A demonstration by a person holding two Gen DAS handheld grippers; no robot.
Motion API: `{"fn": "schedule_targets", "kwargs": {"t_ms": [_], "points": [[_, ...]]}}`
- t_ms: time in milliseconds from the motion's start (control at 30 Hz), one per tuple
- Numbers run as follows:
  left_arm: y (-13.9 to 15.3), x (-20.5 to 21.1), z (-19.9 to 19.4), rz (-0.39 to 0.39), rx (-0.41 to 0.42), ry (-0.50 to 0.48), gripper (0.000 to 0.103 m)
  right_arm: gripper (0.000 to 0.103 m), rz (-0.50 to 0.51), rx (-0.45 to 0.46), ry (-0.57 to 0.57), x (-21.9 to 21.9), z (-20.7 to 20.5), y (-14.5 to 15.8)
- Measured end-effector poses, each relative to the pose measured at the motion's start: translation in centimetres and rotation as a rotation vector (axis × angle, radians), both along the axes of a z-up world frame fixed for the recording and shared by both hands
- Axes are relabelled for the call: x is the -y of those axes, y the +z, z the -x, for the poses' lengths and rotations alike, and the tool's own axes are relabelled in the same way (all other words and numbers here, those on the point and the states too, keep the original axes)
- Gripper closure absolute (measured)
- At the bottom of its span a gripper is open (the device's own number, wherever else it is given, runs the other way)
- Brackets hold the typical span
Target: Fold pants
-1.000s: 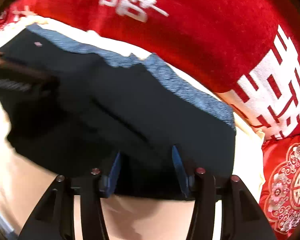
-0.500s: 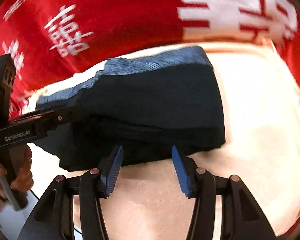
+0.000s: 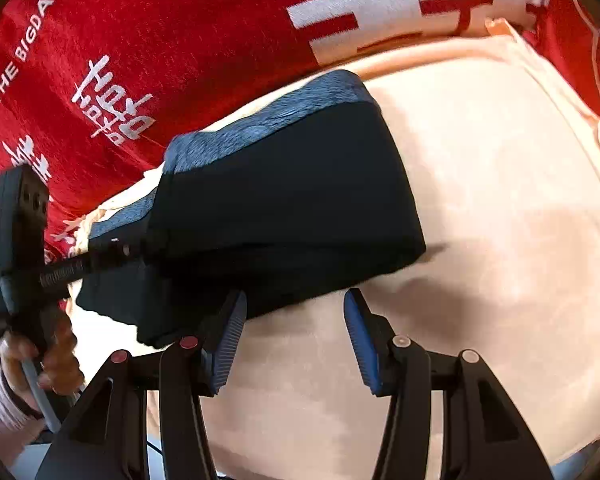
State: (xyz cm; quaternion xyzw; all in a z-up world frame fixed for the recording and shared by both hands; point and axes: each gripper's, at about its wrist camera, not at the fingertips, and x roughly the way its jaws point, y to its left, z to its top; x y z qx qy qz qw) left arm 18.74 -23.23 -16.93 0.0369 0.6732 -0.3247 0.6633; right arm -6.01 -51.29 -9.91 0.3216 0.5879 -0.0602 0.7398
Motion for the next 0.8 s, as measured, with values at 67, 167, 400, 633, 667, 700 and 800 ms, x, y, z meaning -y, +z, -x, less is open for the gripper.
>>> {"fn": "schedule_targets", "kwargs": {"t_ms": [67,167,400,633,667,700,800], "points": [[-1.6,0.1,0.7,-0.022,-0.006,0.003,0.091,0.048,-0.056,0.008,-0.011,0.3,0.1,-0.2],[-1.1,-0.6,1.1,-0.005,0.02,0.033,0.091,0.048,-0.089,0.017,-0.003,0.0,-0.3,0.0],[1.4,-1.4,0.0,-0.07,0.135,0.083,0.09,0.048,-0.24,0.046,-0.01,-2.0,-2.4,-1.4],[1.3,-4.6,-0.7,-0.147,0.178,0.165,0.037,0.048,-0.455,0.066,-0.175,-4.4,-4.5,-5.4],[1.1,-5.2,-0.7,-0.157,0.174,0.172,0.037,0.048,-0.464,0.067,-0.2,-4.6,-4.6,-5.9],[0.9,-5.5,-0.7,-0.163,0.17,0.173,0.037,0.048,-0.471,0.067,-0.224,-4.6,-4.6,-6.2],[0.2,-6.0,-0.4,-0.178,0.146,0.172,0.037,0.048,-0.529,0.072,-0.33,-4.6,-4.8,-7.5]]}}
